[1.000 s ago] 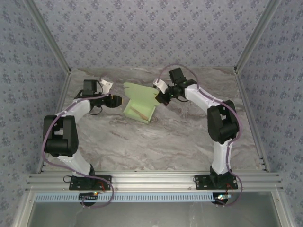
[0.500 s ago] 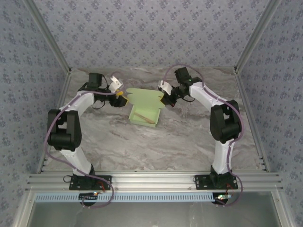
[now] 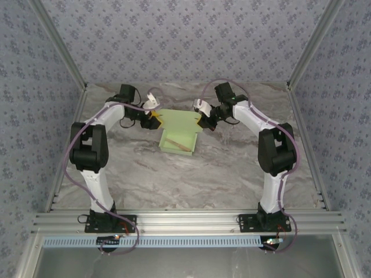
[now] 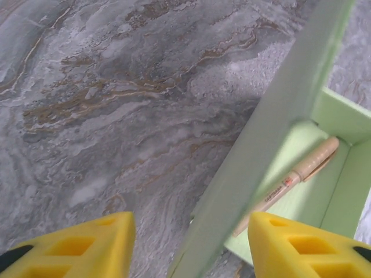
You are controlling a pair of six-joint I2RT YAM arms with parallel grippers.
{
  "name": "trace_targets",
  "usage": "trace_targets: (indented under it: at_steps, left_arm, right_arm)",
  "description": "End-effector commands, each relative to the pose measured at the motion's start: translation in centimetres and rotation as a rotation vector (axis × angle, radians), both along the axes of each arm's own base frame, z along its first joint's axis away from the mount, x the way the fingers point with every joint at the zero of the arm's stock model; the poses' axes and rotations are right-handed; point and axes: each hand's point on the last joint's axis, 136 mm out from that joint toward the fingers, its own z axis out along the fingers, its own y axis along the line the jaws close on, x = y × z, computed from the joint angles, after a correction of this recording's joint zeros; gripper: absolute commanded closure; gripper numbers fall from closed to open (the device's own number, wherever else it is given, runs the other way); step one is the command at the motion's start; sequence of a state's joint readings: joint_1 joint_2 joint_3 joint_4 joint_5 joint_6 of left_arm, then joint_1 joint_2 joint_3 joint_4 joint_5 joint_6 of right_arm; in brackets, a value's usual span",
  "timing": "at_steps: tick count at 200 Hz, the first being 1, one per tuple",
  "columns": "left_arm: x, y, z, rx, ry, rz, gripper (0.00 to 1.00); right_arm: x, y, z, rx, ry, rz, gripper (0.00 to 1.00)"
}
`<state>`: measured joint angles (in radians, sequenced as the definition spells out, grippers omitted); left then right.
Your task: Fold the paper box
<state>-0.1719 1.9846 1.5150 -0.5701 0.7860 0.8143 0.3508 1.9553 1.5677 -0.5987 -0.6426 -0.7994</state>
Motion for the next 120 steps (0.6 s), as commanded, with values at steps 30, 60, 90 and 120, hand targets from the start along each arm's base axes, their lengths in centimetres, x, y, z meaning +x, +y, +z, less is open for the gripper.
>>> trace_targets:
  at_steps: [30, 60, 90, 120]
  left_arm:
    - [-0.3, -1.0, -0.1, -0.002, 0.038, -0.033, 0.74]
    - [-0.2, -0.7, -0.1, 0.010, 0.034, 0.012, 0.82]
    - [0.6, -0.5, 0.6, 0.019, 0.010, 0.113, 0.87]
    - [2.5, 0.5, 0.8, 0.056, 0.027, 0.327, 0.89]
  right_arm:
    - [0.7, -0.6, 0.6, -0.010, -0.034, -0.035, 0.96]
    - [1.2, -0.7, 0.6, -0.015, -0.036, -0.072, 0.96]
    - [2.4, -0.9, 0.3, -0.059, -0.051, -0.177, 0.96]
    - [3.7, -1.3, 0.1, -0.138, -0.097, -0.363, 0.96]
